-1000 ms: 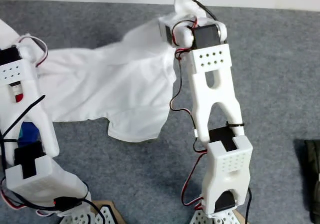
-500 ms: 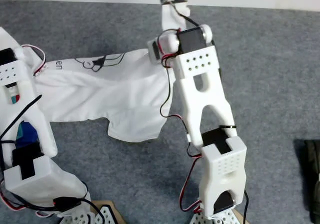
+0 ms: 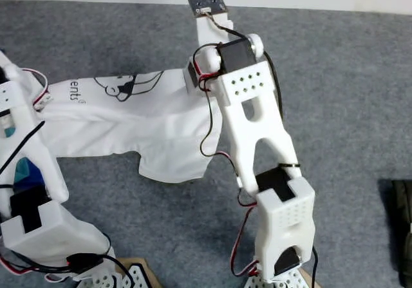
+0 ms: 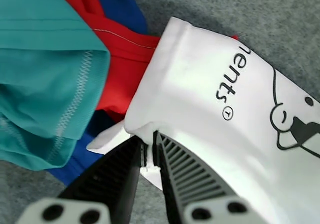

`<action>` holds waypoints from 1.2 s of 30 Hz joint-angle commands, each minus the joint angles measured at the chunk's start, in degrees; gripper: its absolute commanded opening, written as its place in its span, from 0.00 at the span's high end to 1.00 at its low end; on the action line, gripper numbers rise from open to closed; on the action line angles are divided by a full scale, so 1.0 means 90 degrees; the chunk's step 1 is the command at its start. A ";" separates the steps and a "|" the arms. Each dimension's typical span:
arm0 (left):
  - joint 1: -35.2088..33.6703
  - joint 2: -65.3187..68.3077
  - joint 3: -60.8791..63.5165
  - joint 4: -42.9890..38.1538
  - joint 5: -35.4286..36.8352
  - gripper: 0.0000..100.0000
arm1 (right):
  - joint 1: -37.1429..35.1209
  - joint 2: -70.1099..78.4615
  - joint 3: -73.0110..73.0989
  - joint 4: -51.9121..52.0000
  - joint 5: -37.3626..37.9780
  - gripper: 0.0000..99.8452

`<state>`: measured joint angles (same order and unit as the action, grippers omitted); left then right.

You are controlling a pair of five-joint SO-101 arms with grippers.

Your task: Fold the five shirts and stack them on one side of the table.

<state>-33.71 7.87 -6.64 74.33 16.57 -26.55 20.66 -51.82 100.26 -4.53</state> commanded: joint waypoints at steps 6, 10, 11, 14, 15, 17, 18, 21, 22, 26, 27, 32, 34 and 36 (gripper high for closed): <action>-0.0103 -0.0415 0.0337 0.0088 -0.0527 0.99 | -0.0317 -0.2427 0.2779 -0.0288 0.0117 0.99; -0.0093 -0.1216 0.1177 -0.0137 -0.0547 0.99 | -0.0308 -0.3463 0.5094 -0.1734 0.0117 0.99; -0.0122 -0.1411 0.1460 -0.0352 -0.0596 0.99 | -0.0308 -0.3726 0.5709 -0.2085 0.0147 0.99; -0.0142 -0.1871 0.2330 -0.1143 -0.0928 0.99 | -0.0405 -0.4488 0.7516 -0.3228 0.0381 0.99; -0.0151 -0.1978 0.2603 -0.1338 -0.0977 0.99 | -0.0405 -0.4723 0.8044 -0.3570 0.0420 0.99; -0.0151 -0.2095 0.3033 -0.1670 -0.0977 0.99 | -0.0415 -0.5162 0.9011 -0.4176 0.0420 0.99; -0.0190 -0.2105 0.3189 -0.1836 -0.0977 0.99 | -0.0425 -0.5348 0.9431 -0.4420 0.0420 0.99; -0.0396 -0.2095 0.3424 -0.2208 -0.0977 0.99 | -0.0454 -0.5778 1.0525 -0.5006 0.0430 0.99; -0.0464 -0.2095 0.3473 -0.2266 -0.0977 0.99 | -0.0454 -0.5895 1.0847 -0.5211 0.0430 0.99; -0.0562 -0.2095 0.3717 -0.2403 -0.0977 0.99 | -0.0454 -0.6286 1.1795 -0.5807 0.0469 0.99; -0.0562 -0.2095 0.3805 -0.2501 -0.0977 0.99 | -0.0484 -0.6344 1.1922 -0.5875 0.0557 0.99; -0.0611 -0.2095 0.4176 -0.3038 -0.0977 0.99 | -0.1109 -0.6549 1.2391 -0.5934 0.0645 0.99; -0.0689 -0.2095 0.4205 -0.3155 -0.0957 0.99 | -0.1265 -0.6608 1.2488 -0.5983 0.0635 0.99; -0.0698 -0.2095 0.4205 -0.3253 -0.0947 0.99 | -0.1314 -0.6657 1.2537 -0.6120 0.0625 0.99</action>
<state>-38.81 -8.40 31.43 47.52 8.22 -37.10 -37.36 61.05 46.81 0.48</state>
